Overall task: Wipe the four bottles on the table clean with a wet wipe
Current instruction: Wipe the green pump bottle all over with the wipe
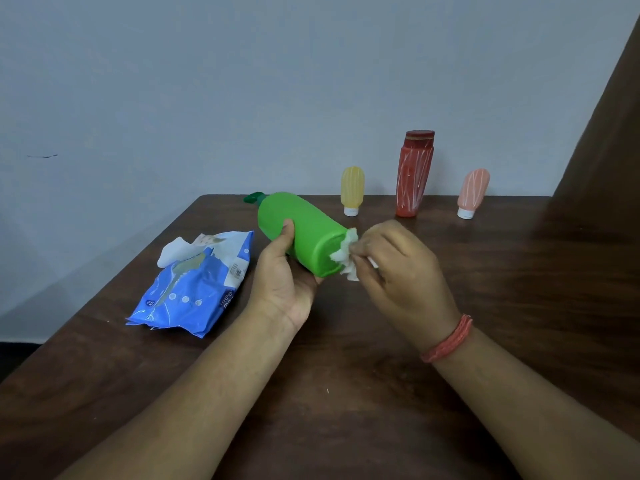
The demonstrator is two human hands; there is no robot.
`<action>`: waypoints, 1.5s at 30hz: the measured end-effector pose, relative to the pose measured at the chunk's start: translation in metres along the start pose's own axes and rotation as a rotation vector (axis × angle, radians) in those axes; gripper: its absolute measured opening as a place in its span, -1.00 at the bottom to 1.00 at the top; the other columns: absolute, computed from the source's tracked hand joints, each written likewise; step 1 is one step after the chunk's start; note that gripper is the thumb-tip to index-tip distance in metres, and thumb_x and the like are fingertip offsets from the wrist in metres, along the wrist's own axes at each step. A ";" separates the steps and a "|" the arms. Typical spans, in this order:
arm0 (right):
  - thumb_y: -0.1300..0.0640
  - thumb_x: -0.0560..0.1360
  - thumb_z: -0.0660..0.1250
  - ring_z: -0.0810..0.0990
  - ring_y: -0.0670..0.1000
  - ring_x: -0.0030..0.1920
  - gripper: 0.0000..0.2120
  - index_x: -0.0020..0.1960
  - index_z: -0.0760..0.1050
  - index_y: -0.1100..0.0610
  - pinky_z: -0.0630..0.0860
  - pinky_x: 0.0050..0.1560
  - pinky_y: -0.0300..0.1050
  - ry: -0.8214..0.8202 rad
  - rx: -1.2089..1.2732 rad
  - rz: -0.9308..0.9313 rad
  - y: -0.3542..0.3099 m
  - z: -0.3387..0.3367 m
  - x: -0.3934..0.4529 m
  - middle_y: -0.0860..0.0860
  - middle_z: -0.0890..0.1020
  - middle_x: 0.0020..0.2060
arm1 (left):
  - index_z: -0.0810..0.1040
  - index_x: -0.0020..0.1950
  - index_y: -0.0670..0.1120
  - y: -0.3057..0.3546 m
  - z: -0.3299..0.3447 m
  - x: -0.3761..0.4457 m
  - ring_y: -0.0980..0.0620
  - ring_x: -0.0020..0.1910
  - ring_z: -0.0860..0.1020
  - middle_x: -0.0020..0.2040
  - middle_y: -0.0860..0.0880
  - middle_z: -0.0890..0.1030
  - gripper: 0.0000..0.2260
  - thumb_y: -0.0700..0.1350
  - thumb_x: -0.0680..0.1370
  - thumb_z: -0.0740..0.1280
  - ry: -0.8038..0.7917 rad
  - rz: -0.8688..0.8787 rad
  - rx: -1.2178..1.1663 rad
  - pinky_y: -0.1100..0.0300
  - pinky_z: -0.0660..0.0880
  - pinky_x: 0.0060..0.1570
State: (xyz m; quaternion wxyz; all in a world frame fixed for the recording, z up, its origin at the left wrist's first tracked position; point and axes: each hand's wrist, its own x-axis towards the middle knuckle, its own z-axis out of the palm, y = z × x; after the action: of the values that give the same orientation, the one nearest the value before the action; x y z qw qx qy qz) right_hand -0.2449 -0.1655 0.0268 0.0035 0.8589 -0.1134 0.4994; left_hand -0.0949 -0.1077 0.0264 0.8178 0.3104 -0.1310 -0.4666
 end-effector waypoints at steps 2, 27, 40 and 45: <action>0.33 0.55 0.33 0.59 0.14 -0.13 -0.89 -0.10 0.61 0.32 0.54 -0.08 0.03 -0.001 0.005 -0.075 -0.009 0.003 -0.001 0.15 0.60 -0.14 | 0.56 0.20 -0.23 -0.005 0.001 -0.001 -0.08 -0.14 0.70 -0.08 -0.16 0.70 -0.69 -0.02 0.66 0.24 -0.016 -0.038 0.026 0.06 0.67 -0.20; 0.32 0.53 0.40 0.56 -0.13 -0.06 -0.76 -0.01 0.53 -0.02 0.50 -0.02 -0.26 0.373 0.353 0.399 0.027 -0.022 0.014 -0.10 0.55 -0.11 | 0.37 0.33 0.15 -0.008 -0.014 -0.007 0.33 0.24 0.52 0.27 0.19 0.56 -0.60 -0.16 0.56 0.37 -0.573 0.234 1.058 0.41 0.46 0.12; 0.34 0.51 0.41 0.60 -0.03 -0.12 -0.78 -0.08 0.54 0.02 0.54 -0.10 -0.11 0.214 0.582 0.491 0.027 -0.005 0.003 -0.01 0.60 -0.15 | 0.34 0.42 0.09 0.003 -0.026 0.001 0.33 0.29 0.49 0.30 0.20 0.55 -0.52 -0.22 0.55 0.36 -0.544 0.200 1.021 0.40 0.45 0.17; 0.33 0.49 0.41 0.62 -0.02 -0.17 -0.82 -0.11 0.56 0.06 0.58 -0.21 -0.08 0.183 0.872 0.612 0.028 -0.009 0.003 -0.02 0.64 -0.23 | 0.32 0.42 0.09 0.005 -0.030 0.010 0.19 0.36 0.49 0.35 0.11 0.54 -0.45 -0.12 0.51 0.47 -0.538 0.162 0.991 0.24 0.48 0.27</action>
State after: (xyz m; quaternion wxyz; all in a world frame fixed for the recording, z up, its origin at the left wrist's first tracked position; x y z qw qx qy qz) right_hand -0.2571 -0.1922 0.0307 -0.4889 0.6616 -0.1399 0.5510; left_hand -0.0709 -0.1029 0.0061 0.5456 0.5161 -0.5611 -0.3480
